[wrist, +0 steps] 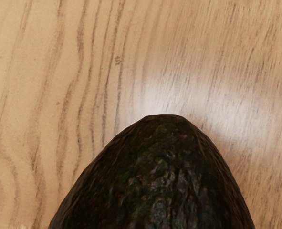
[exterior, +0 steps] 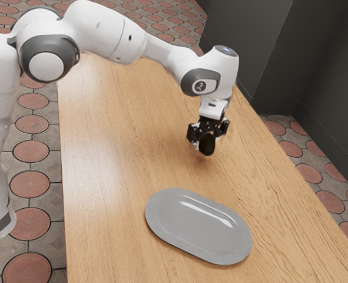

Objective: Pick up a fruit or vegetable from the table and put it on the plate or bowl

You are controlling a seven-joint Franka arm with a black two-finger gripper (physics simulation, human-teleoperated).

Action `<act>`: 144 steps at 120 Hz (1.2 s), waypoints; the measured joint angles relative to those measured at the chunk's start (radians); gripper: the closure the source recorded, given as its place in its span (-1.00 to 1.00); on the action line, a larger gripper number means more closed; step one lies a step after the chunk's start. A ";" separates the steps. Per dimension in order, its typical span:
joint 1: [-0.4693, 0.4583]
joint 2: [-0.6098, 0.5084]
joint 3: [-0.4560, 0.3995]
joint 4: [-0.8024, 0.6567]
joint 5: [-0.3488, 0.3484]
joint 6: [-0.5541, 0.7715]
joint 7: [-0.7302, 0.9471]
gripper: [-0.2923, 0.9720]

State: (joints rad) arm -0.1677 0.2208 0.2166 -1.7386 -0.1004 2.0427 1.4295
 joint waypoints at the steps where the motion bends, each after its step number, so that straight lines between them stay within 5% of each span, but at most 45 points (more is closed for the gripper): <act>1: -0.001 -0.005 0.000 0.000 0.000 -0.003 -0.001 -0.02; 26: -0.088 -0.065 -0.019 0.004 0.032 -0.063 -0.039 -0.02; 78: -0.124 -0.097 -0.324 0.008 0.113 -0.130 -0.153 -0.02; 125: -0.125 -0.088 -0.376 0.004 0.125 -0.148 -0.227 -0.02; 144: -0.122 -0.086 -0.372 0.009 0.145 -0.162 -0.262 -0.34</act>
State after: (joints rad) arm -0.2895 0.1344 -0.1550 -1.7300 0.0448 1.8803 1.1672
